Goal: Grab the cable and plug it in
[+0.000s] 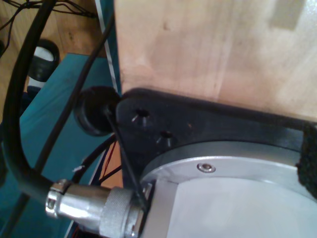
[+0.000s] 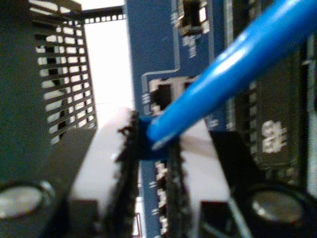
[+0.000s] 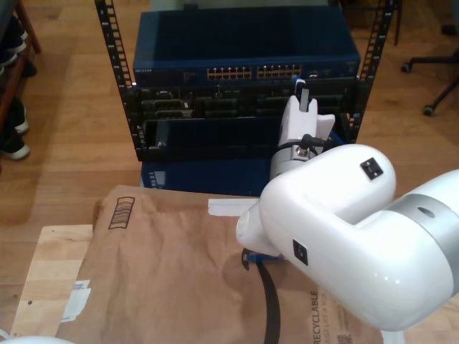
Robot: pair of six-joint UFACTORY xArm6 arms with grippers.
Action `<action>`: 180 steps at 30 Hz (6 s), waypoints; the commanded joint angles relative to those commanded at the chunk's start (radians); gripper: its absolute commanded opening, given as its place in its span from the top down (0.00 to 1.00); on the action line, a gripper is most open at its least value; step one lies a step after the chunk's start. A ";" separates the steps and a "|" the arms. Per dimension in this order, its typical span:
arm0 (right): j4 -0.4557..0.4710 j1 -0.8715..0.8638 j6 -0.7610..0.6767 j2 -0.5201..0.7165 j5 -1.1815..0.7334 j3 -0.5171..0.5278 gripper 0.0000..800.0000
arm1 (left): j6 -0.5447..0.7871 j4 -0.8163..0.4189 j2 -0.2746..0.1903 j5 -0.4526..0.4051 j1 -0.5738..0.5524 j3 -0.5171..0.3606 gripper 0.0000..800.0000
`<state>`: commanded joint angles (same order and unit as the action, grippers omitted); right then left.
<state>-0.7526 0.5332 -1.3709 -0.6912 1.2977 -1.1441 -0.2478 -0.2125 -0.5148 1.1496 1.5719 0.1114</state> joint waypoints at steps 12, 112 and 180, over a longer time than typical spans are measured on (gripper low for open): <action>0.003 0.000 0.023 -0.063 0.000 -0.089 1.00 | 0.000 0.000 0.000 0.000 0.000 0.000 0.00; 0.008 -0.029 0.035 -0.091 0.026 -0.129 1.00 | 0.000 0.000 0.000 0.000 0.000 0.000 0.00; 0.014 -0.035 0.034 -0.107 0.020 -0.161 1.00 | 0.000 0.000 0.000 0.000 0.000 0.000 0.00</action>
<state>-0.7388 0.4979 -1.3372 -0.7986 1.3176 -1.3052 -0.2478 -0.2125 -0.5148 1.1496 1.5719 0.1114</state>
